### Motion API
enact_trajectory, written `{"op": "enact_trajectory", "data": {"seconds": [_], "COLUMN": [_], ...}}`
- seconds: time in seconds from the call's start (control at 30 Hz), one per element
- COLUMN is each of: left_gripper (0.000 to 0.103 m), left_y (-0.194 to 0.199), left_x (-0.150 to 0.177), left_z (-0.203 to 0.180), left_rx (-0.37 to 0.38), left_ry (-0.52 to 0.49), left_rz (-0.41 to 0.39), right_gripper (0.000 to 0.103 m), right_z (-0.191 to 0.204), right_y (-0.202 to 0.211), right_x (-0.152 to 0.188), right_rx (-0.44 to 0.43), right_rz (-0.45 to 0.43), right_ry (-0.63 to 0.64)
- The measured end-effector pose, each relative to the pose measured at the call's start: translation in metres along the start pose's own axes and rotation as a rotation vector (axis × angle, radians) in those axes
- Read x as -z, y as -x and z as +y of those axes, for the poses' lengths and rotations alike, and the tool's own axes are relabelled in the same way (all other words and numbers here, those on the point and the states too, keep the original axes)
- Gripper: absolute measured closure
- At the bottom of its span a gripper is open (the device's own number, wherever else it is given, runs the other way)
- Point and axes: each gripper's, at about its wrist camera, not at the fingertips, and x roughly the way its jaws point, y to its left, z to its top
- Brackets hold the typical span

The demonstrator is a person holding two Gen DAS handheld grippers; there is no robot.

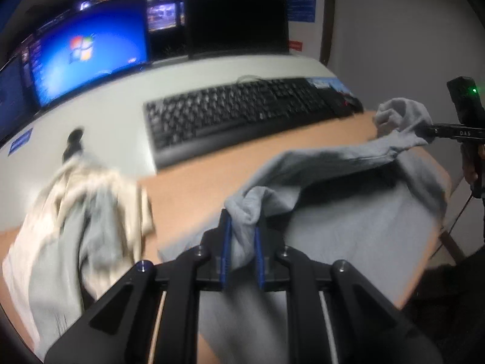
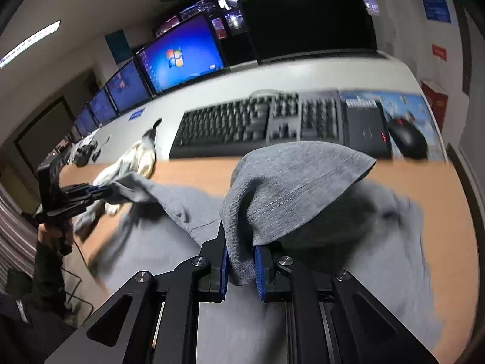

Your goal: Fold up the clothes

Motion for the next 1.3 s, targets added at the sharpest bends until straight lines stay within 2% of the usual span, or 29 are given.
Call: {"op": "enact_trajectory", "data": {"seconds": [0.13,0.2,0.27,0.3,0.33,0.37,0.47,0.5,0.53,0.57,0.63,0.73,0.8,0.83,0.87,0.93,0.97,1.03,1.1,1.17,1.2,1.27,1.3], "left_gripper": [0.086,0.084,0.078,0.077,0.076,0.072,0.07,0.066,0.053,0.045,0.041,0.04,0.043,0.049,0.05,0.05,0.05,0.049,0.049,0.048,0.048,0.039,0.037], "left_y": [0.004,0.007,0.013,0.018,0.025,0.033,0.058,0.066,0.073,0.076,0.063,0.025,-0.003,-0.013,-0.014,-0.007,-0.002,0.01,0.026,0.042,0.045,0.043,0.036], "left_x": [0.057,0.078,0.091,0.094,0.094,0.093,0.081,0.075,0.068,0.061,0.048,0.041,0.056,0.066,0.075,0.089,0.094,0.102,0.101,0.093,0.087,0.075,0.074], "left_z": [-0.004,-0.002,0.0,0.001,0.002,0.004,0.005,0.004,0.001,-0.003,-0.018,-0.033,-0.039,-0.042,-0.04,-0.03,-0.024,-0.012,0.001,0.011,0.006,-0.008,-0.015], "left_rx": [-0.011,-0.004,-0.029,-0.042,-0.064,-0.098,-0.144,-0.159,-0.175,-0.193,-0.209,-0.174,-0.174,-0.185,-0.187,-0.156,-0.156,-0.238,-0.277,-0.275,-0.277,-0.296,-0.289], "left_ry": [0.062,0.107,0.134,0.136,0.141,0.148,0.147,0.145,0.134,0.108,0.032,-0.017,-0.05,-0.07,-0.065,-0.014,0.014,0.017,0.057,0.112,0.095,0.042,0.007], "left_rz": [0.113,0.15,0.176,0.176,0.169,0.158,0.075,0.038,0.0,-0.03,-0.029,0.066,0.179,0.233,0.262,0.296,0.317,0.352,0.33,0.276,0.24,0.178,0.182], "right_gripper": [0.087,0.087,0.081,0.073,0.065,0.062,0.059,0.059,0.059,0.059,0.059,0.059,0.059,0.059,0.058,0.049,0.049,0.049,0.049,0.049,0.049,0.049,0.047], "right_z": [0.0,-0.002,-0.007,-0.01,-0.012,-0.014,-0.019,-0.021,-0.024,-0.029,-0.039,-0.046,-0.045,-0.044,-0.045,-0.048,-0.05,-0.049,-0.048,-0.048,-0.048,-0.05,-0.051], "right_y": [0.013,0.018,0.019,0.018,0.019,0.02,0.028,0.033,0.04,0.049,0.065,0.073,0.074,0.074,0.074,0.068,0.063,0.046,0.033,0.03,0.029,0.03,0.031], "right_x": [0.051,0.07,0.086,0.093,0.097,0.101,0.109,0.111,0.11,0.107,0.1,0.089,0.08,0.075,0.073,0.07,0.069,0.071,0.073,0.075,0.076,0.076,0.077], "right_rx": [0.029,0.032,0.019,0.015,0.022,0.029,0.044,0.05,0.057,0.063,0.08,0.095,0.124,0.144,0.15,0.13,0.119,0.106,0.097,0.083,0.077,0.078,0.08], "right_rz": [0.059,0.061,0.091,0.116,0.13,0.145,0.16,0.156,0.14,0.108,0.049,0.0,-0.02,-0.03,-0.035,-0.017,-0.003,0.058,0.089,0.082,0.079,0.07,0.066], "right_ry": [-0.004,-0.046,-0.084,-0.094,-0.098,-0.101,-0.105,-0.106,-0.115,-0.126,-0.156,-0.152,-0.117,-0.106,-0.106,-0.115,-0.117,-0.1,-0.089,-0.084,-0.083,-0.093,-0.098]}}
